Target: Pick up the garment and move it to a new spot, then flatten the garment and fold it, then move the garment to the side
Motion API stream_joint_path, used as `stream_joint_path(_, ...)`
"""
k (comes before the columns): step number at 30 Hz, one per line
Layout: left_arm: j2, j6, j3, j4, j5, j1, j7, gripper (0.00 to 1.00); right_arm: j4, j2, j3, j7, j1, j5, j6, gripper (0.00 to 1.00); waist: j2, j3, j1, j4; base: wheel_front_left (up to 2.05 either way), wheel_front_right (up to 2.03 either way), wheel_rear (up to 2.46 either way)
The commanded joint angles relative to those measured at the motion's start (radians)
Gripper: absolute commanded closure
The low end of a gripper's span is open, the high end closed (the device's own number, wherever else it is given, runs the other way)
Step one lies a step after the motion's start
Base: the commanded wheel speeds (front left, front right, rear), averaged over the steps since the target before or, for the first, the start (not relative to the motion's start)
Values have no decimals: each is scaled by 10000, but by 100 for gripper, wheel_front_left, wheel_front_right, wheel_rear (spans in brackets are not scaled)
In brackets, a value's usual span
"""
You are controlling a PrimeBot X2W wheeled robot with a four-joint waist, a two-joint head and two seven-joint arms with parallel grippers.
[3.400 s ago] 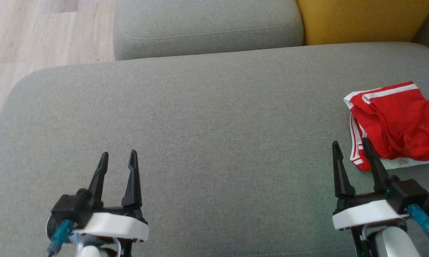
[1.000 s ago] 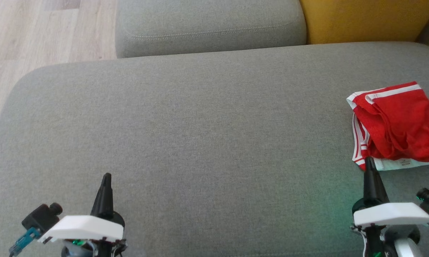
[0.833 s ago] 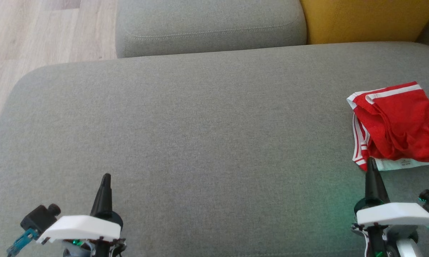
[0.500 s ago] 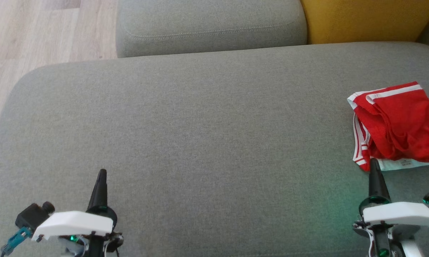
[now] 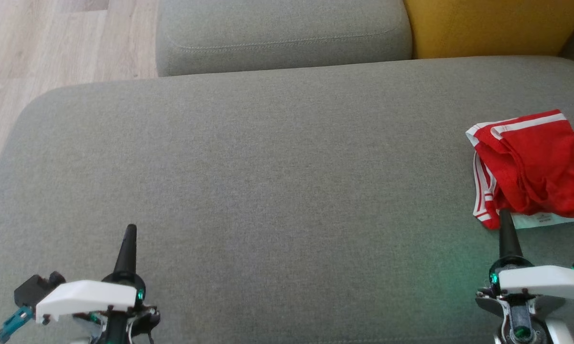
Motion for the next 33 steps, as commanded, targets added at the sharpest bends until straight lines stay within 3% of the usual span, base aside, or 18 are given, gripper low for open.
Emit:
stream_joint_path(1,174,-104,342,-287,-247,-601,83,100,-310,-220,77,88,-558,320,13,100,-1,0,0,2,0,0,0)
stream_joint_path(33,167,-504,1100,63,-3443,-1046,1011,100,-254,-216,-294,994,-835,4073,18,100,-1,25,0,50,0,0,0)
